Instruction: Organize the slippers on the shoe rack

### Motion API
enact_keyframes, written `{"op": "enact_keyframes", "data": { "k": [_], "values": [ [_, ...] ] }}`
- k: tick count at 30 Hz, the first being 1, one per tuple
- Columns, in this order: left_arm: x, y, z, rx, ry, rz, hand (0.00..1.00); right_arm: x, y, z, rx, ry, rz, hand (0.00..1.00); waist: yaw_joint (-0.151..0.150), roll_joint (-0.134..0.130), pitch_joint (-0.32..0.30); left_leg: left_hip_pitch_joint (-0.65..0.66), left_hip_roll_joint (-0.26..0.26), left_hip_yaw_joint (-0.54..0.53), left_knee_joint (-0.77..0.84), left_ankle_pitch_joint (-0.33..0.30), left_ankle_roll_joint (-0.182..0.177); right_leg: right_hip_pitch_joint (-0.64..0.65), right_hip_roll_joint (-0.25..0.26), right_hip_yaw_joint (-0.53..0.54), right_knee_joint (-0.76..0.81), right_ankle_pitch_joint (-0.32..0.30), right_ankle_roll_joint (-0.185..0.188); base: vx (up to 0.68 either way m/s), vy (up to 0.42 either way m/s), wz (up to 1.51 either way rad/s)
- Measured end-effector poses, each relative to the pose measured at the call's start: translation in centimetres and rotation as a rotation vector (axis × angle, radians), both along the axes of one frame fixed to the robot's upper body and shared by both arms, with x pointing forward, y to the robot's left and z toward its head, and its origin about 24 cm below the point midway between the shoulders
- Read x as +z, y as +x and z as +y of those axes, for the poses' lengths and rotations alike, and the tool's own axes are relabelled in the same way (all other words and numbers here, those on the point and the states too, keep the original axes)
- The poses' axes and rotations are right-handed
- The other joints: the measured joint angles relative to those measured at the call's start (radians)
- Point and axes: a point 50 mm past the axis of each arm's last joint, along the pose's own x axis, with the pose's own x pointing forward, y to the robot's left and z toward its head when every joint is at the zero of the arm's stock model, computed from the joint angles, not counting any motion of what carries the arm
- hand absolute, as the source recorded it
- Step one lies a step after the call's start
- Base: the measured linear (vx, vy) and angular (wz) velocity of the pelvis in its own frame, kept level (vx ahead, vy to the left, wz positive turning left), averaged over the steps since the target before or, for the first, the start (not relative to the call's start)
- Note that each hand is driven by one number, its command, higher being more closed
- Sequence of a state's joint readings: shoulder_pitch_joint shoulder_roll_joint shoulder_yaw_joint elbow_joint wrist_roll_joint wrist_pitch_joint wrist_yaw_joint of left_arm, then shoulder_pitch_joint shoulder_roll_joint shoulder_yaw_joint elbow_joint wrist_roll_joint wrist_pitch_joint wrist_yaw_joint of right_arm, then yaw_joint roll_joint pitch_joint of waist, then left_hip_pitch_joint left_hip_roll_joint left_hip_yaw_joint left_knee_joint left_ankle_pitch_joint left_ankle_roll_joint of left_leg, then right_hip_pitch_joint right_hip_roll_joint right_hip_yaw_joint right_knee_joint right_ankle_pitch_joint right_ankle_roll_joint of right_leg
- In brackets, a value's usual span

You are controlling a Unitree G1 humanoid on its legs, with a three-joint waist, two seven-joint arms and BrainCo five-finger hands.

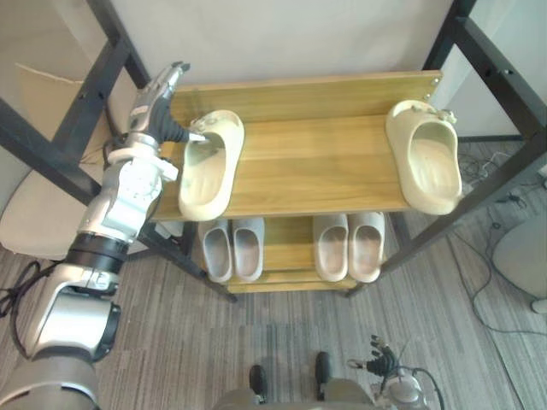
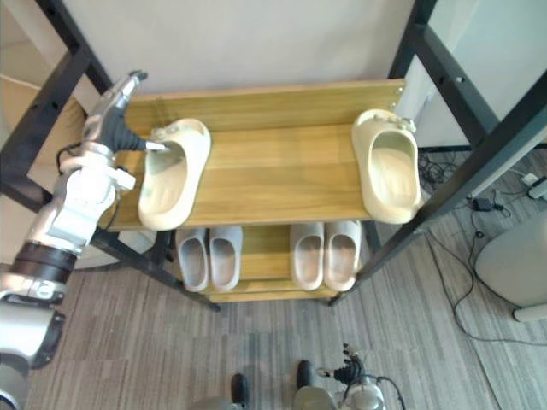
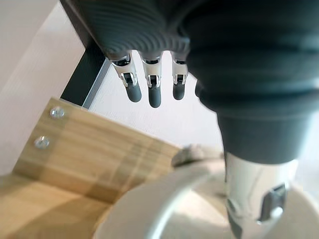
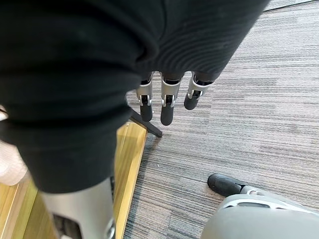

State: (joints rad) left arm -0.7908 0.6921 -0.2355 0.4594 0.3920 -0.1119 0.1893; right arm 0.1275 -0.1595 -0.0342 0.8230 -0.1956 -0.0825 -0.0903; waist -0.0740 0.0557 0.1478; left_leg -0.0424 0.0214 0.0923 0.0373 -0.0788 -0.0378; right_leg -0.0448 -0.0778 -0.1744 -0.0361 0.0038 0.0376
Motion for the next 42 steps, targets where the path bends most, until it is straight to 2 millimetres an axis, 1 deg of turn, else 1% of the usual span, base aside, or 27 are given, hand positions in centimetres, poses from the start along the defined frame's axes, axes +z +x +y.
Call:
{"op": "enact_keyframes", "data": {
  "k": [5, 6, 13, 17, 22, 31, 34, 37, 40, 42],
  "values": [
    [-0.3, 0.1, 0.1, 0.011, 0.001, 0.015, 0.0, 0.1, 0.1, -0.2, -0.002, -0.005, -0.003, 0.0, 0.0, 0.008, 0.006, -0.01, 0.001, 0.004, 0.002, 0.0, 0.0, -0.013, 0.0, 0.003, 0.006, 0.0, 0.0, 0.0, 0.001, -0.01],
    [-0.3, 0.1, 0.1, 0.011, 0.002, 0.017, 1.0, 0.1, 0.1, -0.2, -0.002, -0.006, -0.003, 0.0, -0.001, 0.008, 0.006, -0.01, 0.001, 0.005, 0.002, 0.0, 0.0, -0.014, 0.0, 0.005, 0.007, 0.0, 0.0, -0.01, 0.005, -0.04],
    [-1.3, 0.5, -0.2, 0.01, -0.003, 0.055, 1.0, 0.1, 0.1, -0.1, -0.005, -0.007, -0.005, 0.0, -0.008, 0.008, 0.006, -0.009, 0.0, 0.01, 0.003, 0.0, 0.0, -0.02, -0.002, 0.013, 0.017, 0.0, 0.0, -0.01, 0.004, -0.03],
    [-1.2, 0.8, -0.9, -0.008, -0.04, 0.054, 1.0, 0.1, 0.1, -0.1, -0.006, -0.008, -0.004, 0.0, -0.009, 0.007, 0.006, -0.008, 0.0, 0.01, 0.003, 0.0, 0.0, -0.022, -0.003, 0.013, 0.023, 0.0, 0.0, 0.0, 0.0, 0.0],
    [-1.2, 1.0, -0.9, -0.01, -0.07, 0.06, 1.0, 0.0, 0.0, -0.1, -0.009, -0.007, -0.001, 0.0, -0.013, 0.007, 0.006, -0.004, 0.0, 0.011, 0.002, 0.0, 0.0, -0.021, -0.003, 0.016, 0.024, 0.003, 0.0, 0.0, 0.0, 0.0],
    [-2.0, 1.3, -2.1, -0.048, -0.149, 0.085, 1.0, 0.0, -0.1, -0.1, -0.011, -0.004, 0.002, 0.0, -0.018, 0.006, 0.007, 0.02, -0.001, 0.012, -0.003, 0.001, 0.0, 0.012, -0.002, 0.018, -0.007, 0.023, 0.002, 0.0, 0.001, 0.0],
    [-2.2, 1.4, -2.6, -0.064, -0.17, 0.091, 1.0, 0.0, -0.1, -0.1, -0.011, -0.004, 0.002, 0.0, -0.019, 0.006, 0.007, 0.021, -0.001, 0.011, -0.003, 0.002, 0.0, 0.013, -0.002, 0.018, -0.007, 0.026, 0.004, 0.0, 0.0, 0.0],
    [-2.4, 1.4, -3.0, -0.073, -0.167, 0.096, 1.0, 0.0, -0.1, 0.0, -0.013, -0.003, 0.002, 0.0, -0.027, 0.006, 0.007, 0.026, -0.004, 0.011, -0.003, 0.002, 0.0, 0.027, -0.002, 0.017, -0.027, 0.037, 0.006, 0.0, 0.0, 0.0],
    [-2.1, 1.6, -4.1, -0.103, -0.155, 0.096, 1.0, 0.0, -0.1, 0.0, -0.017, 0.0, 0.001, 0.0, -0.03, 0.006, 0.006, 0.026, -0.006, 0.011, -0.008, 0.008, 0.003, 0.03, -0.003, 0.017, -0.039, 0.047, 0.006, 0.0, 0.0, 0.0],
    [-1.6, 1.8, -5.1, -0.13, -0.159, 0.083, 1.0, 0.0, 0.0, -0.1, -0.019, 0.001, -0.003, 0.0, -0.036, 0.007, 0.006, 0.026, -0.009, 0.011, -0.021, 0.016, 0.003, 0.024, -0.005, 0.018, -0.04, 0.049, 0.007, 0.0, 0.0, 0.0]
  ]
}}
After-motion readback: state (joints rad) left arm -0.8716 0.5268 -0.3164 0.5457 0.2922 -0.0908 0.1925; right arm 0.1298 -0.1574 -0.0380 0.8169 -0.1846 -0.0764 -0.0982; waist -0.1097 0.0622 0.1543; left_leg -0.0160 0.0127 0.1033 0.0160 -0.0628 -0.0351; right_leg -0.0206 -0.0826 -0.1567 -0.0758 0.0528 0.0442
